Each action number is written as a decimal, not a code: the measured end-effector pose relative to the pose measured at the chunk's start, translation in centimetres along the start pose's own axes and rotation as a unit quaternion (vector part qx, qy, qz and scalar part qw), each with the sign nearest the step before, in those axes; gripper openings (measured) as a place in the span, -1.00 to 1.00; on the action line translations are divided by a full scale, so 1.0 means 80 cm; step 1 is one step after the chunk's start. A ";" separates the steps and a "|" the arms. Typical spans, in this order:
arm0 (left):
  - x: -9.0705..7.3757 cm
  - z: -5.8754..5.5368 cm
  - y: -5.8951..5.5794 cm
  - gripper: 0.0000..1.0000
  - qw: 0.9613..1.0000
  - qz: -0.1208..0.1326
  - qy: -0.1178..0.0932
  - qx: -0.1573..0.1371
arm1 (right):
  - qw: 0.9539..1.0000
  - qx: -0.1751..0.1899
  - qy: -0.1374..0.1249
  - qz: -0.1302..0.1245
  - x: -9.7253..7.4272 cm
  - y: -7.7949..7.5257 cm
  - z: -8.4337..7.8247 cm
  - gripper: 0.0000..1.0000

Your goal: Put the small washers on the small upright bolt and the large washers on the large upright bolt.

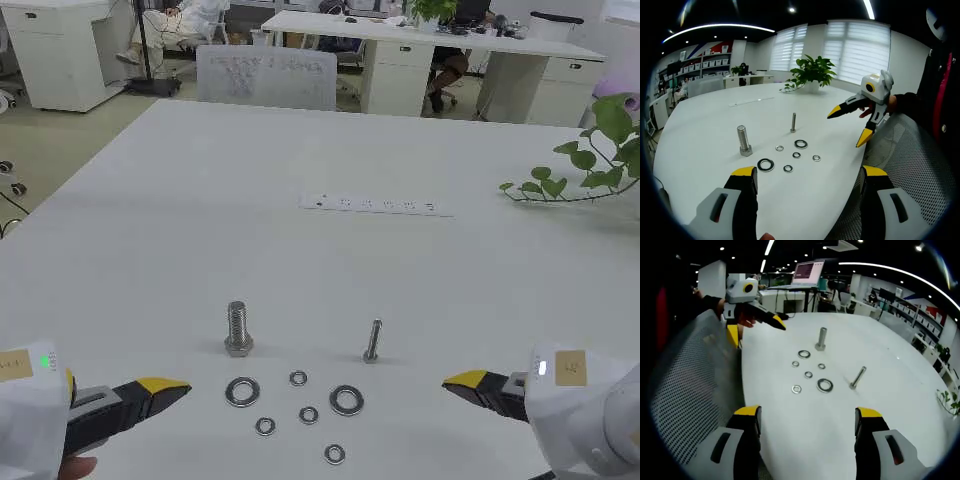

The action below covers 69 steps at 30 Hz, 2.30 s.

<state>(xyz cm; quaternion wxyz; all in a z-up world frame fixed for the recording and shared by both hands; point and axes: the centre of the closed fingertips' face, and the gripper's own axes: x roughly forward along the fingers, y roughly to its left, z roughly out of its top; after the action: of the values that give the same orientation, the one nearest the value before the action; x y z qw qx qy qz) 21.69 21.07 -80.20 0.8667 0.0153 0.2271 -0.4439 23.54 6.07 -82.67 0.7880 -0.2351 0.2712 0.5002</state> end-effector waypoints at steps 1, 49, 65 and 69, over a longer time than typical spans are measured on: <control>0.000 0.000 0.000 0.63 1.000 0.000 0.000 0.000 | 1.000 0.001 -0.001 0.000 0.000 0.000 0.000 0.35; 0.001 -0.006 -0.003 0.54 1.000 -0.004 0.008 0.000 | 1.000 0.001 0.003 0.007 -0.004 -0.001 0.001 -0.06; 0.000 -0.009 -0.003 0.43 1.000 -0.007 0.016 0.003 | 0.998 -0.044 0.046 -0.004 -0.003 0.001 -0.014 -0.30; 0.000 -0.009 -0.004 0.38 1.000 -0.010 0.014 0.004 | 0.998 -0.042 0.048 -0.009 -0.004 -0.001 -0.015 -0.32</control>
<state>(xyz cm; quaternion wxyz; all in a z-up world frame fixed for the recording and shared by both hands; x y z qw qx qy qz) 21.20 21.01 -80.76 0.8589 0.0227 0.2374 -0.4532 23.28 5.02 -83.33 0.7678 -0.2940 0.2858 0.4923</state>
